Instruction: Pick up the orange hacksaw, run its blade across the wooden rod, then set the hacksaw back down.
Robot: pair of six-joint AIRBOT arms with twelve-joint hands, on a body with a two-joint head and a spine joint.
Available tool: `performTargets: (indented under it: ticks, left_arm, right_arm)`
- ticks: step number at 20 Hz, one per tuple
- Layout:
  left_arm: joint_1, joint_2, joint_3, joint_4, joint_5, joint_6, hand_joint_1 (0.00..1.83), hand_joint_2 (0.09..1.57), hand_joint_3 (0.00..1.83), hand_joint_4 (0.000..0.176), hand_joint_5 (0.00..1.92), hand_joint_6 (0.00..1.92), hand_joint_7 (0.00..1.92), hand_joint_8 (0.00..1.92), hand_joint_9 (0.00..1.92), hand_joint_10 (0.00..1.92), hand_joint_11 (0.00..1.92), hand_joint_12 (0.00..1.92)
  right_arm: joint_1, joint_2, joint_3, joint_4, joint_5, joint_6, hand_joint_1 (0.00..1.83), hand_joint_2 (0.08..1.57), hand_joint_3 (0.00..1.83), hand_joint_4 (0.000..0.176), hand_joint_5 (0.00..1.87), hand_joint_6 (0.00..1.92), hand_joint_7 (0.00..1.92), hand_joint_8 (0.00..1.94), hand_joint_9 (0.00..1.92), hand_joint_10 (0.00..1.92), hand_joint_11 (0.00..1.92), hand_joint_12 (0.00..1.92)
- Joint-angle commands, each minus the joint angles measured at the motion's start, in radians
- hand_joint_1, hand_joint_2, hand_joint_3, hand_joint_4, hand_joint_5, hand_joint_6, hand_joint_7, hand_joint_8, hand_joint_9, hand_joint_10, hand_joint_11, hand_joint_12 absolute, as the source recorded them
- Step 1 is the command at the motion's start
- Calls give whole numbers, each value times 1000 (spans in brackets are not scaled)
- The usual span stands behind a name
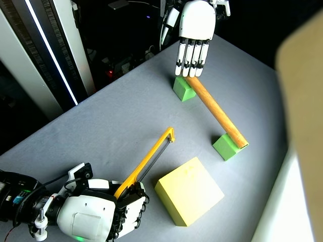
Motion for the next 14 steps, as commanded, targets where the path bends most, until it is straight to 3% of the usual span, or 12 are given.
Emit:
performTargets:
  ticks: [1,5,11,14]
  left_arm:
    - [-3,10,-1,-18,-19,-1,76,1299,2,0,218,1,211,0,206,1,0,412]
    - [-3,11,0,-18,-19,-1,107,1290,0,0,232,5,220,6,211,6,0,450]
    - [-3,11,0,-18,-22,-1,93,1294,1,0,198,0,202,0,191,0,0,389]
    - [-3,11,1,-18,-22,-1,112,1290,0,0,219,6,214,5,198,4,0,412]
  right_arm:
    - [-5,1,-4,16,114,6,1376,1116,0,0,912,939,980,977,937,1280,798,1442]
    - [-43,35,-113,189,239,-42,1375,1123,0,0,901,942,963,1012,920,1306,792,1429]
    - [-50,57,-179,209,373,34,1374,1126,0,0,891,964,950,1021,925,1300,804,1417]
    - [-48,72,-256,282,461,11,1377,1117,0,0,918,923,966,995,942,1277,827,1387]
